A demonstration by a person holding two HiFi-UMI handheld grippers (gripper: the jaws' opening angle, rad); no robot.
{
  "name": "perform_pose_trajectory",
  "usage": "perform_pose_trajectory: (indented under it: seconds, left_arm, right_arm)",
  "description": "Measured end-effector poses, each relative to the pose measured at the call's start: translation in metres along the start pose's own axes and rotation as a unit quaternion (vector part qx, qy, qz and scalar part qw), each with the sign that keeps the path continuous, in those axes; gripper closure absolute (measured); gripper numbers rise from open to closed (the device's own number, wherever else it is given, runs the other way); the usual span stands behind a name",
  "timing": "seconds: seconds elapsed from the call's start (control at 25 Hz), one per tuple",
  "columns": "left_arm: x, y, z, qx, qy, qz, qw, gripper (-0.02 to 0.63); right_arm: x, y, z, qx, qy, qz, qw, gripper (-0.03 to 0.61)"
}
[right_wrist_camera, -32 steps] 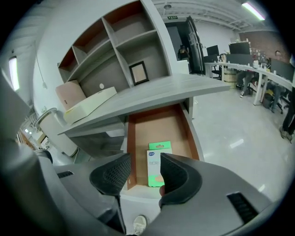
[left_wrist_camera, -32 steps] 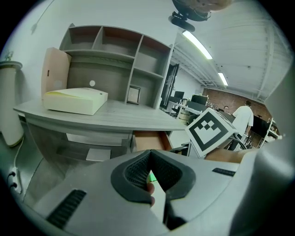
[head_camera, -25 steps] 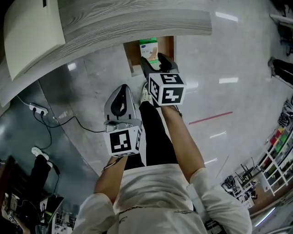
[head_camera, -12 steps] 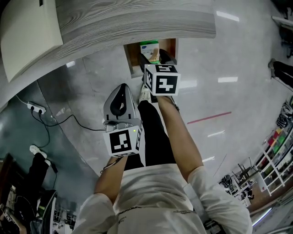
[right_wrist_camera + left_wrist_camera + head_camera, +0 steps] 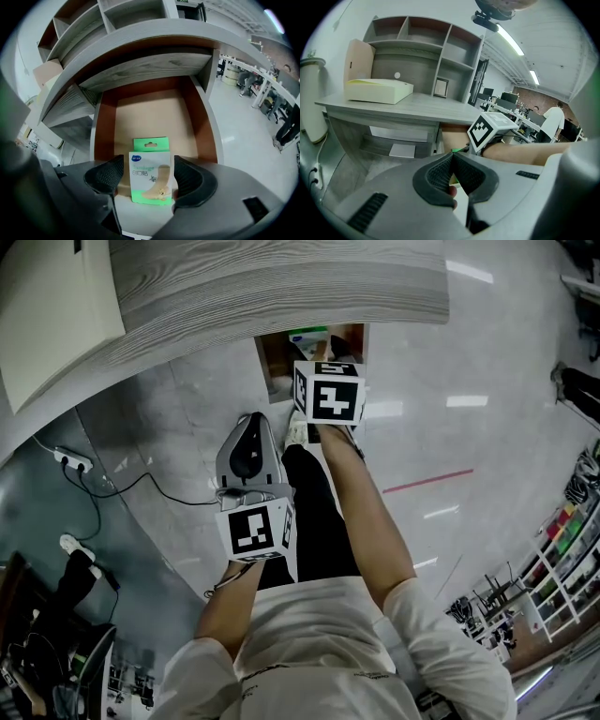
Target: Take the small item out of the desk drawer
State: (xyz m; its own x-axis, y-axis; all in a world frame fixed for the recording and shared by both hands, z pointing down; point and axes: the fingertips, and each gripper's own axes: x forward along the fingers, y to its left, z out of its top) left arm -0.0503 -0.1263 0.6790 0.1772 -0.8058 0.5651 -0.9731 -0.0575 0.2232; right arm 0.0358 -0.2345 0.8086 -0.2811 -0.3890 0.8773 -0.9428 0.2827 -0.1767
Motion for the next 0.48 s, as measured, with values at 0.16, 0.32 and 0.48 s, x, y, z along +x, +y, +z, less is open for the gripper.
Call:
perform_pose_trajectory:
  seconds: [0.16, 0.32, 0.48]
  left_arm:
    - [0.003, -0.001, -0.002, -0.002, 0.004, 0.001, 1.0000, 0.598]
    - [0.008, -0.001, -0.002, -0.009, 0.005, 0.003, 0.9999, 0.598]
    - [0.008, 0.000, 0.000, -0.010, 0.004, 0.004, 0.9999, 0.598]
  right_arm:
    - [0.005, -0.001, 0.001, 0.000, 0.007, -0.004, 1.000, 0.252]
    - [0.011, -0.003, -0.001, -0.002, 0.013, -0.009, 1.000, 0.252]
    - [0.014, -0.001, -0.007, -0.007, 0.020, -0.015, 1.000, 0.252]
